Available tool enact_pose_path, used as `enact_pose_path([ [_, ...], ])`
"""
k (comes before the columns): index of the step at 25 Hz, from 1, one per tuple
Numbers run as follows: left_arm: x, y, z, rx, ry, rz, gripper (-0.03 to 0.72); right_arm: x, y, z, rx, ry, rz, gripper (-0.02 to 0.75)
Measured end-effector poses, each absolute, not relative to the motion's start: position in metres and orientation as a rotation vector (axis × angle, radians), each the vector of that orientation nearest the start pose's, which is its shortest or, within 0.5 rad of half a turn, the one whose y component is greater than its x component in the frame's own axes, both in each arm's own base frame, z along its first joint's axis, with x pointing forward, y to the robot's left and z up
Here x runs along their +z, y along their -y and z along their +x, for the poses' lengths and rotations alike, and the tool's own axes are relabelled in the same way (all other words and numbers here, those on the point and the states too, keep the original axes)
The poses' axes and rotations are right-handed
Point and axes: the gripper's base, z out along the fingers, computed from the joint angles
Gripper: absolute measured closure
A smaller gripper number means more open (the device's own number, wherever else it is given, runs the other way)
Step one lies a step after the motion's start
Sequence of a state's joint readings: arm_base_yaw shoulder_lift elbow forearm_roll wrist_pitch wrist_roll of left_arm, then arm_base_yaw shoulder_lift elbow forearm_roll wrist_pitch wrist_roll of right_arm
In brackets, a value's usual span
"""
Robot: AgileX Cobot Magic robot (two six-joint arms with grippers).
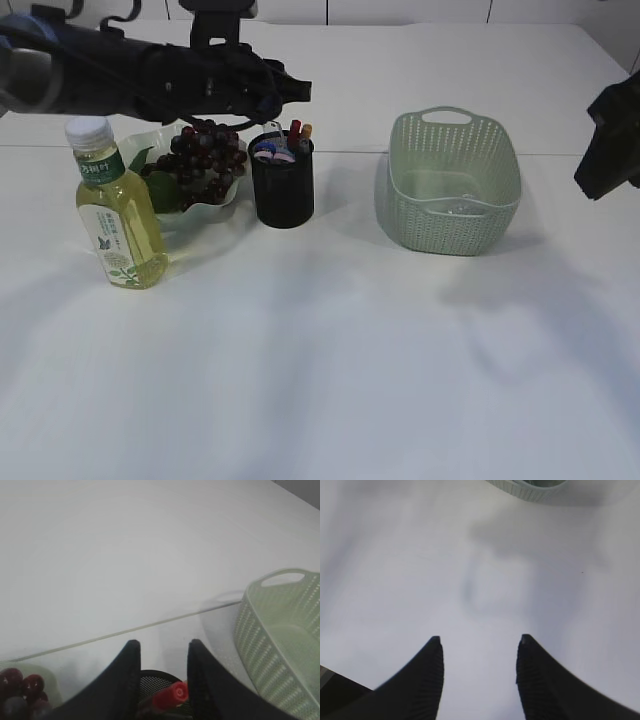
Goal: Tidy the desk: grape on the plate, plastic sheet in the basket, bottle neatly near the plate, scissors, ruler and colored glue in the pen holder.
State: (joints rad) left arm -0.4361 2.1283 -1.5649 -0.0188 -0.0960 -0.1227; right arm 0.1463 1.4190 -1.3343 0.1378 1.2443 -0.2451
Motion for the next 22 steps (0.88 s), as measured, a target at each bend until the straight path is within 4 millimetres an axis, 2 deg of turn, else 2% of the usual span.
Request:
enact_pose_path([
  [4,0.243,0.205,0.44,-0.351,-2.005,0.322,0.448,0.345,-0.052,0.271,0.17,-2.754,-0.517,0.356],
  [10,0.293,0.188,0.405,-0.305,-2.161,0.353,0.448,0.345,-0.051,0.271,0.151,-2.754,-0.522,0.356],
  [16,0.369,0.175,0.356,-0.258,-2.086,0.416,0.448,0.348,-0.049,0.269,0.132,-2.744,-0.524,0.356],
  [19,0.395,0.171,0.333,-0.258,-2.054,0.436,0.447,0.356,-0.047,0.262,0.11,-2.716,-0.524,0.356],
  [22,0.412,0.164,0.316,-0.239,-2.04,0.451,0.447,0.364,-0.045,0.255,0.088,-2.685,-0.523,0.356],
])
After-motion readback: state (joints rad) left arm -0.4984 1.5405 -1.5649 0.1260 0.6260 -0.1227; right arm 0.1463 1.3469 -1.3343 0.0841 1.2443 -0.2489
